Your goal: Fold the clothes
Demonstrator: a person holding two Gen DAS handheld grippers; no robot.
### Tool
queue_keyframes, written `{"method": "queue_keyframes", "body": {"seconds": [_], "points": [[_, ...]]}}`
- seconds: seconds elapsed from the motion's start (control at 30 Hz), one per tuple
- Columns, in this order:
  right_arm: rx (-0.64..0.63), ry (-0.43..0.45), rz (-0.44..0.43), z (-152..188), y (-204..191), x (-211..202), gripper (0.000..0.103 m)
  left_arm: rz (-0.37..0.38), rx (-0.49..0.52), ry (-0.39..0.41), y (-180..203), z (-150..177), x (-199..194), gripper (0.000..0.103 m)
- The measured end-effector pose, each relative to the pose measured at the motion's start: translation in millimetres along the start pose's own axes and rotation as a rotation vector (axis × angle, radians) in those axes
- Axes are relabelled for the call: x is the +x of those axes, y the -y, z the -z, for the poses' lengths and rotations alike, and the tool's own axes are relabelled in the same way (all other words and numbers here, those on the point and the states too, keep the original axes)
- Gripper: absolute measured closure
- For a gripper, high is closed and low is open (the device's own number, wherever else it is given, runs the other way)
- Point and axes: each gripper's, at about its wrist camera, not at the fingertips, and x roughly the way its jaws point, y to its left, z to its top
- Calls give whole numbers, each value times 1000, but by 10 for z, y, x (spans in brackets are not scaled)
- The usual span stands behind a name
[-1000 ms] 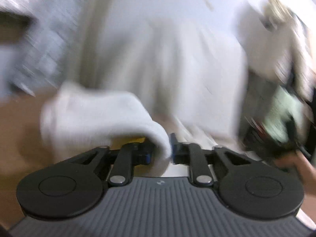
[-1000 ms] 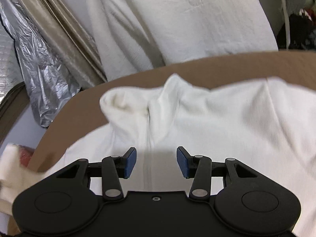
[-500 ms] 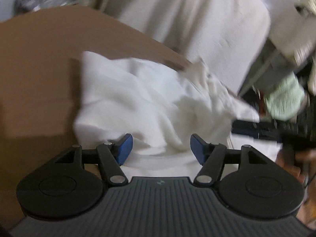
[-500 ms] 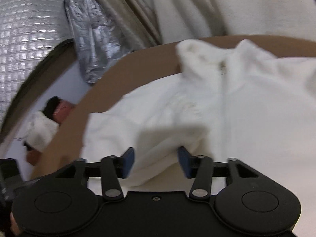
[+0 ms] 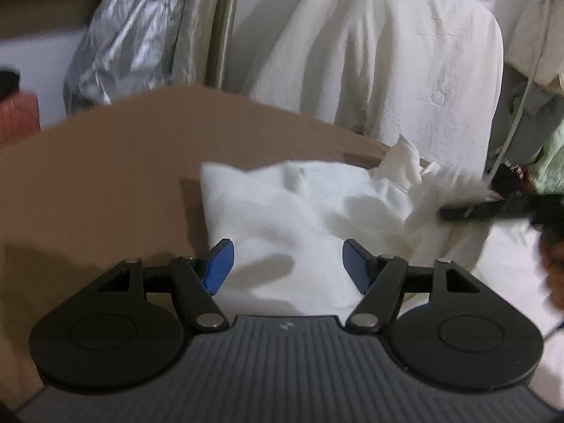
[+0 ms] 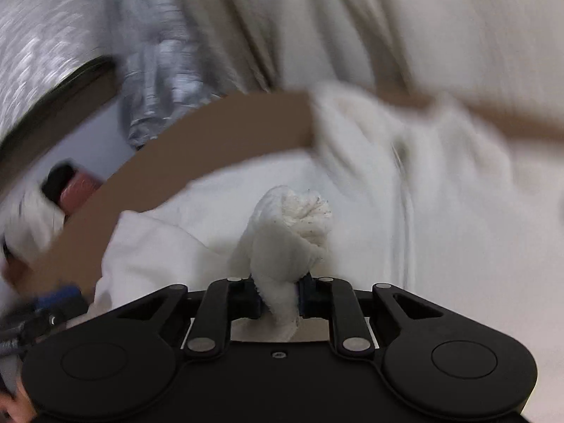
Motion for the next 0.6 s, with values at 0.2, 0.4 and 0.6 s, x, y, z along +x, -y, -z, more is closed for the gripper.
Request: {"method": "queue_keyframes", "body": {"seconds": [0.2, 0.4, 0.6], "points": [[-91, 257, 158, -327, -77, -934, 85, 33, -51, -32, -65, -25, 33, 29], [43, 218, 425, -71, 607, -999, 84, 86, -21, -170, 29, 95, 254, 22], [271, 144, 373, 218, 886, -725, 81, 150, 71, -285, 219, 221, 378, 19]]}}
